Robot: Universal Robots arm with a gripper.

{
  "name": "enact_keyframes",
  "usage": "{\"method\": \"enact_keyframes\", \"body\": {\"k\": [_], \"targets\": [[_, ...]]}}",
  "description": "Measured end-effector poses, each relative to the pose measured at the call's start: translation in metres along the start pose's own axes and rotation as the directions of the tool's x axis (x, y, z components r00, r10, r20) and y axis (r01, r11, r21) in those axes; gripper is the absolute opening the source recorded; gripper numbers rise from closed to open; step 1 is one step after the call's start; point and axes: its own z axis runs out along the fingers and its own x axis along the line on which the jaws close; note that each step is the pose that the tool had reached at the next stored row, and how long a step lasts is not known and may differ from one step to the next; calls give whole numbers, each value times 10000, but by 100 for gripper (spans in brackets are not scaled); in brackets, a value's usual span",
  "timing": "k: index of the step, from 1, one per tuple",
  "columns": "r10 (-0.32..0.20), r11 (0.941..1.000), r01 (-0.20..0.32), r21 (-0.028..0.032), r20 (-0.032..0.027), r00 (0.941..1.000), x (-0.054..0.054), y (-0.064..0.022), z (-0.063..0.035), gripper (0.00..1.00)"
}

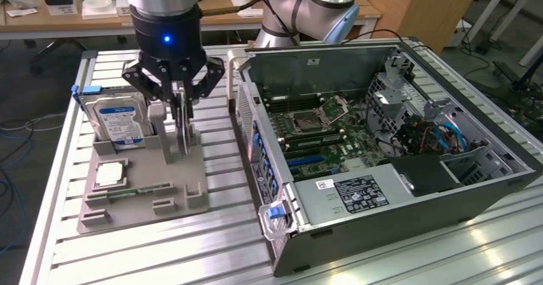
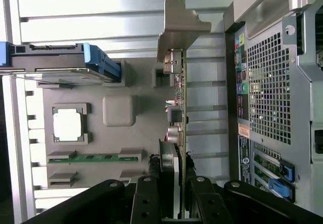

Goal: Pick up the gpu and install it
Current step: 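Pick up the gpu and move the gpu toward the slot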

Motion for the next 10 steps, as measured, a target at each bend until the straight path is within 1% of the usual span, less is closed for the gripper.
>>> {"method": "enact_keyframes", "body": {"k": [10], "targets": [[0, 10000, 0, 0, 0, 10000, 0, 7, -179, 28]]}}
